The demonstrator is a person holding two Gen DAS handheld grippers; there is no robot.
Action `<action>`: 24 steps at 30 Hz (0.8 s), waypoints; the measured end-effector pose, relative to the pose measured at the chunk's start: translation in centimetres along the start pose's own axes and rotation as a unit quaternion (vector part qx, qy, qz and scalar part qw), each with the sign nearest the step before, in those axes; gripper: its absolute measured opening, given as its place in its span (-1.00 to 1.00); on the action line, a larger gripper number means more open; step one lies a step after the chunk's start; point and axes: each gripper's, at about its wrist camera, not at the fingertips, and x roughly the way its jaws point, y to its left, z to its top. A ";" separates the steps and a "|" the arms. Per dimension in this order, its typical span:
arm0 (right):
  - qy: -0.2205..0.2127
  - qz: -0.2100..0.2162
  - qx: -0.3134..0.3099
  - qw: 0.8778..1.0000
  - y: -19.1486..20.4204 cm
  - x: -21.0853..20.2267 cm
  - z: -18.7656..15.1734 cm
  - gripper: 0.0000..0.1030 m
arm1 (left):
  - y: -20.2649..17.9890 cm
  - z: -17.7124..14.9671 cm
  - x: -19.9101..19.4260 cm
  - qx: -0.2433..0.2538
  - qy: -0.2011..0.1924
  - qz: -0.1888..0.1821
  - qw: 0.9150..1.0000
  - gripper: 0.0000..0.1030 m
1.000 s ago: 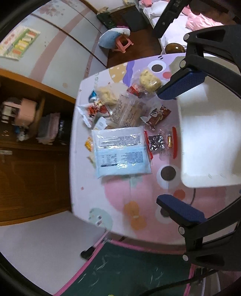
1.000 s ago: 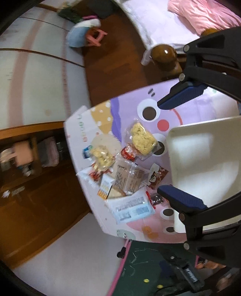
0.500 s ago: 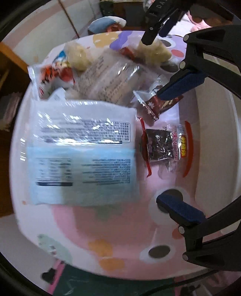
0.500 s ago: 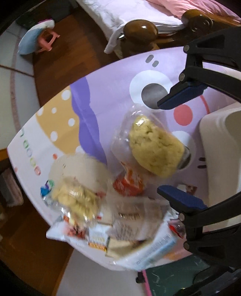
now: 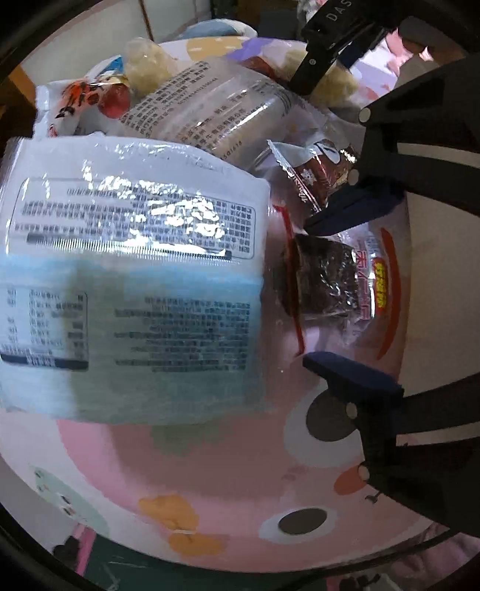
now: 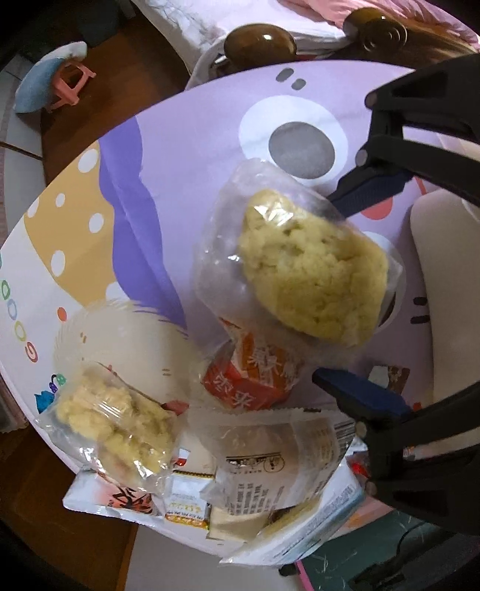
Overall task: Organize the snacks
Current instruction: 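Grasp the dark jerky packet with the left gripper while the right grasps the yellow cracker bag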
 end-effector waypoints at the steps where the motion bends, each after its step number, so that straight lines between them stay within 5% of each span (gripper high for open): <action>1: -0.003 -0.003 -0.005 1.000 0.1 -0.1 -0.2 0.25 | -0.4 0.0 0.1 0.007 -0.003 0.009 1.000 0.10; 5: 0.005 0.022 -0.002 1.000 -0.7 -0.3 -0.9 0.12 | -1.4 -0.1 0.1 0.024 -0.019 0.017 0.999 -0.24; 12: -0.029 0.065 0.014 0.997 -3.8 -4.8 -3.0 0.11 | 0.5 -1.3 -0.8 -0.011 -0.052 -0.046 0.998 -0.25; 18: -0.077 0.110 0.015 0.991 -5.4 -9.9 -4.7 0.11 | 1.9 -4.6 -9.0 -0.003 -0.128 -0.080 0.989 -0.25; 24: -0.151 0.164 -0.025 0.974 -4.4 -16.8 -6.9 0.11 | 2.4 -8.0 -19.7 0.035 -0.226 -0.084 0.970 -0.25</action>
